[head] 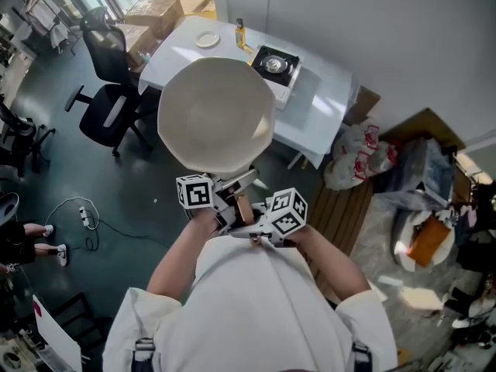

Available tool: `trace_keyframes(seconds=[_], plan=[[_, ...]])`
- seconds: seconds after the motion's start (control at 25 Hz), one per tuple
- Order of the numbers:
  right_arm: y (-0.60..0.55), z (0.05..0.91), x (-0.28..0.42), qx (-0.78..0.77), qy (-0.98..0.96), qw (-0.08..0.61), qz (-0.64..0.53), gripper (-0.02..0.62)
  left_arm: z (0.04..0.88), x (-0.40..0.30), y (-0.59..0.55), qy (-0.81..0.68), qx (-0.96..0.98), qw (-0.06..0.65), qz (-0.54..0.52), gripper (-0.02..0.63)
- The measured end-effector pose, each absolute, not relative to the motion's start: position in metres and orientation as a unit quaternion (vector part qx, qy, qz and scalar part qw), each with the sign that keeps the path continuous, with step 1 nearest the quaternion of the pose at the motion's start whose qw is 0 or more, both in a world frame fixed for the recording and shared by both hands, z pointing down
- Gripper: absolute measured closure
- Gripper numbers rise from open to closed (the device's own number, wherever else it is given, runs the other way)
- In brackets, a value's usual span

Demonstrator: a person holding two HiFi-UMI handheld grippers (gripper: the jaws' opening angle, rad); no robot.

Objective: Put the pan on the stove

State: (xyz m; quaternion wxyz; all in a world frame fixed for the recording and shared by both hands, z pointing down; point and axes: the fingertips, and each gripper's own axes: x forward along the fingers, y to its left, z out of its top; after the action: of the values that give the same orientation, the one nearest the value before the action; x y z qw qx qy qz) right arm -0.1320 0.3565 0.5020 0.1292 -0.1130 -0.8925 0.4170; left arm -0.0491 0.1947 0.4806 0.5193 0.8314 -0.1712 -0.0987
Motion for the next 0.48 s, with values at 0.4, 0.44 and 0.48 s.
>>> trace_keyframes(seconds=[0.4,0.44,0.48], plan=[[0.284,0.509,-0.15,-0.075,-0.894,0.121,0.426,0.474,0.489,-0.055,0.129,-0.139,0.834,0.528,-0.081,0.43],[0.276,0.51,-0.152,-0.071,-0.893,0.119,0.427,0.474,0.49,-0.056,0.121,-0.135,0.834,0.529,-0.079,0.43],[0.268,0.511,-0.154,-0.068,-0.893,0.118,0.428,0.474,0.491,-0.057,0.114,-0.132,0.834,0.53,-0.078,0.43]])
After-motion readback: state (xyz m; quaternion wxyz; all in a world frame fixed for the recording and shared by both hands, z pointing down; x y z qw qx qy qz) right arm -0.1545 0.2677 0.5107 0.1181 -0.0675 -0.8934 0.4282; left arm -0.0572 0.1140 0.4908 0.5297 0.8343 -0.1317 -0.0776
